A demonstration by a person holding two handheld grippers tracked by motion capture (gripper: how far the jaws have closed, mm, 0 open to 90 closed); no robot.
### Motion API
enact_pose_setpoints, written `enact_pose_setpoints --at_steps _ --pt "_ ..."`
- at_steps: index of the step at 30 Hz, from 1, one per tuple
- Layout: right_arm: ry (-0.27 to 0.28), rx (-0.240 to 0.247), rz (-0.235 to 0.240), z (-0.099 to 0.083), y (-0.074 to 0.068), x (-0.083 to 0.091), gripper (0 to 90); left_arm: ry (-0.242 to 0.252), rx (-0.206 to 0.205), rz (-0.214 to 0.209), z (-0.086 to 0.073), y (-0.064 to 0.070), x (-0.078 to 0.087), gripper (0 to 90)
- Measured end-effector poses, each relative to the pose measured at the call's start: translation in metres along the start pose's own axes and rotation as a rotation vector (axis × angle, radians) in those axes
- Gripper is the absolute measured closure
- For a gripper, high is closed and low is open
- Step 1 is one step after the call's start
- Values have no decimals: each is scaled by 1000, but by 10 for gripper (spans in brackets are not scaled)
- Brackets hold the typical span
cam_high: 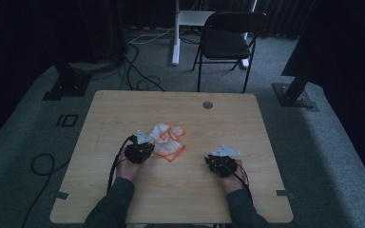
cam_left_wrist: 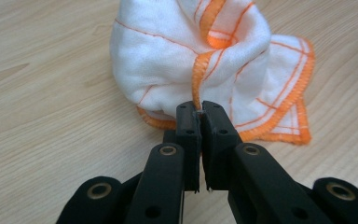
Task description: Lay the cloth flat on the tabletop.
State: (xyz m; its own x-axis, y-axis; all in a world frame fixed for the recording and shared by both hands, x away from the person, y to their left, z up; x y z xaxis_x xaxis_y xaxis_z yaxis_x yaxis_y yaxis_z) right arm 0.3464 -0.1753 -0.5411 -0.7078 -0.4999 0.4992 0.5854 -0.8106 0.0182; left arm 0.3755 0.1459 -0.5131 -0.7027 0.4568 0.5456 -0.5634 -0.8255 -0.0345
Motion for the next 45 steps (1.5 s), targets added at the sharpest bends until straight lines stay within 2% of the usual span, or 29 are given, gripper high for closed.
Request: enact_pose_setpoints --at_steps 6,12,16,21,29,36,45 --pt "1 1 -1 0 1 0 768 17 35 13 -10 -6 15 869" --pt "-3 9 -2 1 0 -2 762 12 72 33 -23 -15 26 869" --pt "-1 12 1 4 -2 -5 762 -4 96 45 -35 -22 32 869" --pt "3 26 10 10 -8 -12 763 -46 105 70 -48 -29 32 868" --pt "19 18 26 25 -16 -36 772 -63 109 96 -52 -35 31 868" --pt "18 46 41 41 -26 -58 771 -68 113 111 -54 -39 30 866" --pt "-7 50 29 54 -32 -89 724 -68 113 113 -54 -39 30 866"
Point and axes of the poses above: each handheld gripper's, and its own axes: x roughly backward along the jaws, z roughly out of its top, y roughly to its right, the point moved 1 cm from there along -x, roughly forward along the jaws, and after that the axes turned 10 degrees about y, right-handed, at the moved point
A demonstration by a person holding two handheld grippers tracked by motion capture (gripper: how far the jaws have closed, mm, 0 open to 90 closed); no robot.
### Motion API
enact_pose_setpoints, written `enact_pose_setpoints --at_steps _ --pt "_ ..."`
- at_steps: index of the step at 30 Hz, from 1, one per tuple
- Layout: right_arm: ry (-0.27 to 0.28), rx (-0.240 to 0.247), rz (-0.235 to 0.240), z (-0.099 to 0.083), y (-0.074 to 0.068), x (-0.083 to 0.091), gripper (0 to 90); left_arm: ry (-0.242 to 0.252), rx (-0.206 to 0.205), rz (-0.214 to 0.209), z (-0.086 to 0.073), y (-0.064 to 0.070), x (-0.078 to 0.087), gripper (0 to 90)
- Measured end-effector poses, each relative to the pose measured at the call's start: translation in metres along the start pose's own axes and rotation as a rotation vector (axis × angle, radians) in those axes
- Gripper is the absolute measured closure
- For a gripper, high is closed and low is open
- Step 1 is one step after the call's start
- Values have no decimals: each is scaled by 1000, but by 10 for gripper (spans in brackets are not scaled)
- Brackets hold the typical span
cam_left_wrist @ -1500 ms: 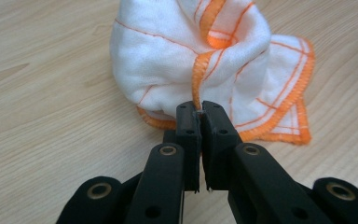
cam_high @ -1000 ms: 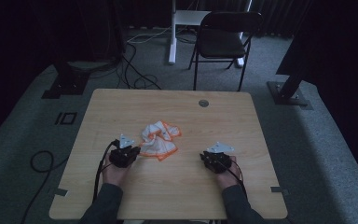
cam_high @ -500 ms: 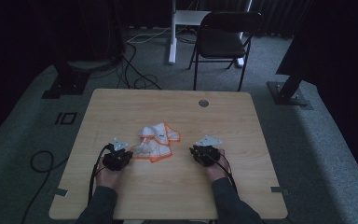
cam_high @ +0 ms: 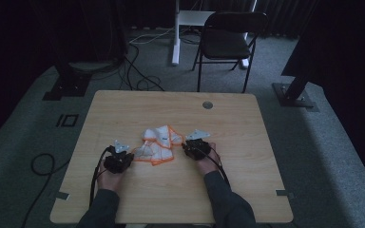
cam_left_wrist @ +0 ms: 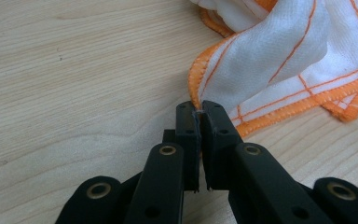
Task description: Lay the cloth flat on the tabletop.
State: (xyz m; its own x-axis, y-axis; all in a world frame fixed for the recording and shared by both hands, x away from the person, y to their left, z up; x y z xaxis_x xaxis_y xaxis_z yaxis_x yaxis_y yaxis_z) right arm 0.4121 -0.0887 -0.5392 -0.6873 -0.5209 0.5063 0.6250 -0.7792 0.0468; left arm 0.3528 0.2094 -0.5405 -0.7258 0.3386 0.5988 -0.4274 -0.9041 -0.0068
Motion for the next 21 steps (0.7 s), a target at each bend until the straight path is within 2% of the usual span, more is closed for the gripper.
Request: enact_pose_setpoints --at_steps 4,8,12,15,18,21 --pt "-13 -7 -15 6 0 -13 694 2 3 -1 0 0 0 866" --pt "-21 -38 -16 10 1 -20 682 2 3 -2 -1 0 0 866" --pt "-44 -24 -24 10 -1 -26 688 2 2 -5 -1 1 0 866" --pt "-56 -43 -20 9 -1 -30 757 3 2 -5 -1 1 1 866" --pt "-67 -29 -11 10 -1 -29 857 0 -3 -7 -1 1 2 866" --pt "-78 -33 -19 9 3 -27 876 -3 0 -8 -2 -1 3 867"
Point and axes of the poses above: each handheld gripper's, and its own axes: x roughly backward along the jaws, z roughly out of its top, y roughly to its right, the point moved 1 cm from there along -x, roughly forward along the jaws, and after that the axes turned 10 degrees about y, right-handed, at the moved point
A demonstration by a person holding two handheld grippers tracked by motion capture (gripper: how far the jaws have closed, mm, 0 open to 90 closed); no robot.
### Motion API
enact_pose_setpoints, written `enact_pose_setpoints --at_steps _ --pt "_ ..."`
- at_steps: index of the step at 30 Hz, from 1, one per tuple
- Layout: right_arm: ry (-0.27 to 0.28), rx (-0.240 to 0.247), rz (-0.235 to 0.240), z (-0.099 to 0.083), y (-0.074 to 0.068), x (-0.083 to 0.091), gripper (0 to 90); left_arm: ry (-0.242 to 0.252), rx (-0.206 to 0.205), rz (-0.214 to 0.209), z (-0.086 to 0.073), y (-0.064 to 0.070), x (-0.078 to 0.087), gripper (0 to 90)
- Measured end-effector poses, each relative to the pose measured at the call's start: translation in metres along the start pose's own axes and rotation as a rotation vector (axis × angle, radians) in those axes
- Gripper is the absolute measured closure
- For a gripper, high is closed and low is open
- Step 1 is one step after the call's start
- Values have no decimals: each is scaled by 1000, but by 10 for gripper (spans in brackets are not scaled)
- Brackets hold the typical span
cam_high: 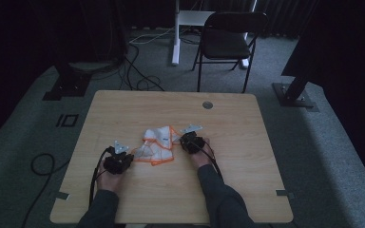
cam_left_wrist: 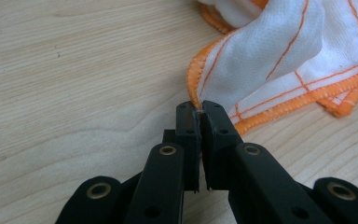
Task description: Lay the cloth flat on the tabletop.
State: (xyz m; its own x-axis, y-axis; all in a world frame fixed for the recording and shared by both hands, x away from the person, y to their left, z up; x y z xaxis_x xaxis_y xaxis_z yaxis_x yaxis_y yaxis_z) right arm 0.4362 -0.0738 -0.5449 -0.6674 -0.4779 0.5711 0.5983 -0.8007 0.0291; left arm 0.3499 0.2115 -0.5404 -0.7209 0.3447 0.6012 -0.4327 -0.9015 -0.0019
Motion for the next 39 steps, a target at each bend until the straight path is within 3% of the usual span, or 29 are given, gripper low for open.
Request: enact_pose_setpoints --at_steps 17,29,39 --pt "-49 -20 -100 -22 40 37 882 -8 31 37 -2 -19 9 868" --pt "-37 -53 -168 -32 74 69 887 -24 70 41 -5 -33 15 871" --pt "-38 -71 -192 -37 84 75 887 -35 89 50 -5 -35 12 871"
Point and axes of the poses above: each handheld gripper's, and its own axes: x roughly backward along the jaws, z roughly out of its top, y roughly to its right, the point moved 1 cm from there along -x, roughly forward along the jaws, and after that the axes turned 10 degrees about y, right-handed, at the moved point
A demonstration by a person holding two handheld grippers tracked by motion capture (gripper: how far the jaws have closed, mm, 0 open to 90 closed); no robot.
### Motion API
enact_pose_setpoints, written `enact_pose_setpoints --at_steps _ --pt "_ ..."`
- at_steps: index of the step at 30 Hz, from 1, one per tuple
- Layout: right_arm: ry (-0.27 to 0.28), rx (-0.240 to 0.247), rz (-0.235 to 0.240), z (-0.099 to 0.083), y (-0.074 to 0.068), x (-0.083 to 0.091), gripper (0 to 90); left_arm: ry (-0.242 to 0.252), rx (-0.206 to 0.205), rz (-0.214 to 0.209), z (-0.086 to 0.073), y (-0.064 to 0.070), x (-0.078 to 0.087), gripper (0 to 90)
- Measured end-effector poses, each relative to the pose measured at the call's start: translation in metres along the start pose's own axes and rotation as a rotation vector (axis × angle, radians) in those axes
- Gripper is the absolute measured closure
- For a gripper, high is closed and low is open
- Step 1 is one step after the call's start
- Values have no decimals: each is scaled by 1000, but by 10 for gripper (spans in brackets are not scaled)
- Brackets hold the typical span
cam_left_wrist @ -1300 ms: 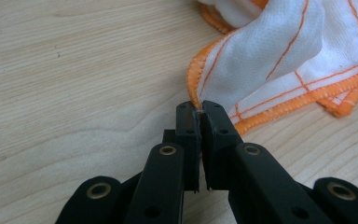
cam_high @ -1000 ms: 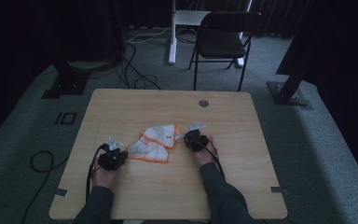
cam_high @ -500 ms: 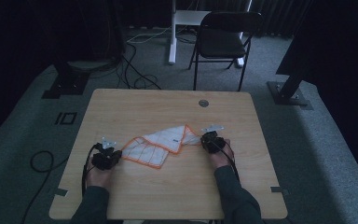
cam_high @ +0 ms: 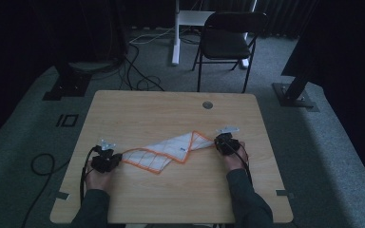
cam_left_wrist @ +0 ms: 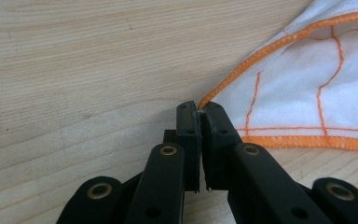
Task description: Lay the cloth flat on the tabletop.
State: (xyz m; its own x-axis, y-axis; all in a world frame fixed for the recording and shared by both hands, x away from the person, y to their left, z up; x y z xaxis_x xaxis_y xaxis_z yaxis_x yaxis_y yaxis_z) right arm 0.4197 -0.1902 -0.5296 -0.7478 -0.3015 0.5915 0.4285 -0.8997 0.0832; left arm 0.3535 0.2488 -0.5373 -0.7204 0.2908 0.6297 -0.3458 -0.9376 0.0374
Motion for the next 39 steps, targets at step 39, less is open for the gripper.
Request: enact_pose_setpoints --at_steps 39 --pt "62 96 143 -1 -40 -2 728 122 -290 -213 43 105 -6 603"
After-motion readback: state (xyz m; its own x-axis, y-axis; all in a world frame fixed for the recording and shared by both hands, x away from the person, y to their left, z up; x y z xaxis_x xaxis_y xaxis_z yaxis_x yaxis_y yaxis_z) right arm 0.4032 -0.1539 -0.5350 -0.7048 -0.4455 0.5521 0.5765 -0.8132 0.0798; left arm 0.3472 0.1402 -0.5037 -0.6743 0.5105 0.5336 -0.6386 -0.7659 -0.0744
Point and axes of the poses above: each handheld gripper's, and its own axes: x roughly backward along the jaws, z roughly out of its top, y roughly to its right, the point moved 1 cm from there along -x, roughly forward along the jaws, and after that the axes turned 10 degrees about y, right-handed, at the moved point
